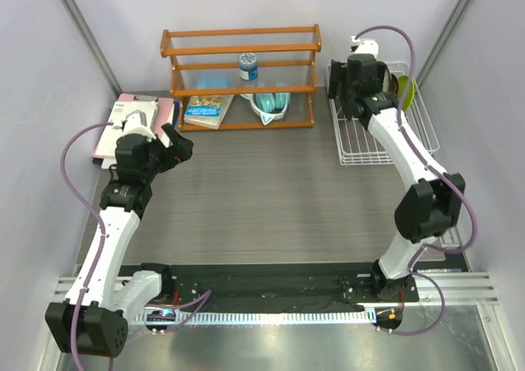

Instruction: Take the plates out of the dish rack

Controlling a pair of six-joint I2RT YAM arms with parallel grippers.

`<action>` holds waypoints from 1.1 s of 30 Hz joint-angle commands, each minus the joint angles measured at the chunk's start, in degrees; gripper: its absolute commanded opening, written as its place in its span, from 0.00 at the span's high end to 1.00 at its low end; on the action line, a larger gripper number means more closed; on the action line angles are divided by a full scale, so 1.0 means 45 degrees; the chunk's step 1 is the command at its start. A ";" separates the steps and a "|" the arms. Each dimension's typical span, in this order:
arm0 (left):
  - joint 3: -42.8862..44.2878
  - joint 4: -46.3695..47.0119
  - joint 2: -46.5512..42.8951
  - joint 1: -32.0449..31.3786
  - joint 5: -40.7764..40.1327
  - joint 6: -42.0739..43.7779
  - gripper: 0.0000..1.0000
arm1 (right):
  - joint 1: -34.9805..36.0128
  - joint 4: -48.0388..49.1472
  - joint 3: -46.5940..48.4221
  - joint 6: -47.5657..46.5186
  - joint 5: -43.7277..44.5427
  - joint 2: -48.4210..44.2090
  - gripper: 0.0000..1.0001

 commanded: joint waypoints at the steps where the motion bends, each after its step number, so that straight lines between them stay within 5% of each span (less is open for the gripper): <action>1: -0.0137 0.1128 0.0207 0.0002 0.0400 -0.0220 0.01 | 0.0487 -0.0012 0.2642 -0.1207 0.0881 0.1796 0.04; 15: -0.0548 0.1421 0.0657 0.0002 0.0166 -0.0064 0.01 | 0.0917 0.0181 0.7472 -0.3392 0.4747 0.6506 0.18; 19: -0.0528 0.1402 0.0657 0.0002 0.0127 -0.0064 0.01 | 0.0898 0.0357 0.7768 -0.3746 0.5570 0.7248 0.24; 25: -0.0567 0.1206 0.0579 -0.0018 -0.0049 0.0034 0.01 | 0.0820 0.0338 0.7730 -0.3785 0.5827 0.7562 0.47; 33: -0.0528 0.1109 0.0520 0.0002 -0.0127 0.0073 0.00 | 0.0449 0.0279 0.7300 -0.3473 0.5415 0.7659 0.46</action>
